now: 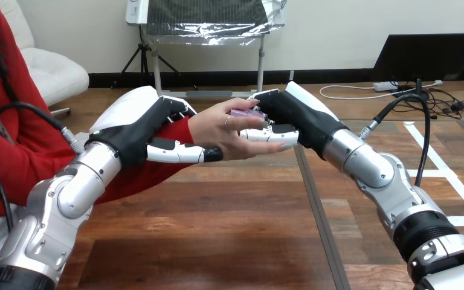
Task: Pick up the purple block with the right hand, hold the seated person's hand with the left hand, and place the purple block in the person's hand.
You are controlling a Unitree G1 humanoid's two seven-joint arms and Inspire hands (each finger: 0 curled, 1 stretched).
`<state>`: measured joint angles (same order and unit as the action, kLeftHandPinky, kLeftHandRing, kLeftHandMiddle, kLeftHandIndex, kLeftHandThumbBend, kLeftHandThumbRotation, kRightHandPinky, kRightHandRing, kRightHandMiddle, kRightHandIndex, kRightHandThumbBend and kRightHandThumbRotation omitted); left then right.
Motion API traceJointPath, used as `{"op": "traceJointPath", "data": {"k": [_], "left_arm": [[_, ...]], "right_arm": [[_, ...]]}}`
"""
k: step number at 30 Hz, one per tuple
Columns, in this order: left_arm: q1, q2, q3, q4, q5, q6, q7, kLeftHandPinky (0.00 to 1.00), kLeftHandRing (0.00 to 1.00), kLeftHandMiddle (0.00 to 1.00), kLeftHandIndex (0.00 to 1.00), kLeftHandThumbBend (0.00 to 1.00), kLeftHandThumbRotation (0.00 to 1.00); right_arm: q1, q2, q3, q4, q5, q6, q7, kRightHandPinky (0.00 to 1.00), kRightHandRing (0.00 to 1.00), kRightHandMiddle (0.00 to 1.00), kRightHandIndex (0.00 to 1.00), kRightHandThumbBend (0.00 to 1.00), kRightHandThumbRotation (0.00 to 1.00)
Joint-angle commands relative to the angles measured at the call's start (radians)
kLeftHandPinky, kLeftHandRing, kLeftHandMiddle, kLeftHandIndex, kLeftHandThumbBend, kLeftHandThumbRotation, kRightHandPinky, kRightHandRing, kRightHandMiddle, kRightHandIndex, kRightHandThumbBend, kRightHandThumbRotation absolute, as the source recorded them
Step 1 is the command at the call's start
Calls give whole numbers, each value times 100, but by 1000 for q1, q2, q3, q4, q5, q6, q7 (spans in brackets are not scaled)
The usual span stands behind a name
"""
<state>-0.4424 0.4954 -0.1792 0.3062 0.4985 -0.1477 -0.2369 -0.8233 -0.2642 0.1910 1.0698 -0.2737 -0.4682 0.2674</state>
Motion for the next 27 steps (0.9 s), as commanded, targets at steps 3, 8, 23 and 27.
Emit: {"op": "traceJointPath", "data": {"k": [3, 8, 23, 27], "left_arm": [[-59, 12, 23, -55, -19, -8, 6, 48, 58, 62, 62, 79, 65], [-57, 12, 26, -60, -25, -5, 1, 48, 58, 62, 62, 79, 64], [-38, 12, 47, -99, -80, 4, -26, 51, 62, 66, 65, 81, 68], [-32, 14, 53, -105, -102, 0, -31, 53, 64, 67, 66, 82, 70]], "right_arm": [[-42, -22, -30, 3, 25, -12, 1, 51, 54, 58, 62, 36, 50], [-42, -24, -33, 5, 28, -14, 5, 51, 54, 58, 62, 35, 50], [-43, -32, -36, 13, 29, -13, 15, 51, 55, 59, 63, 33, 45], [-42, -35, -35, 17, 27, -13, 15, 51, 55, 59, 63, 33, 44]]}}
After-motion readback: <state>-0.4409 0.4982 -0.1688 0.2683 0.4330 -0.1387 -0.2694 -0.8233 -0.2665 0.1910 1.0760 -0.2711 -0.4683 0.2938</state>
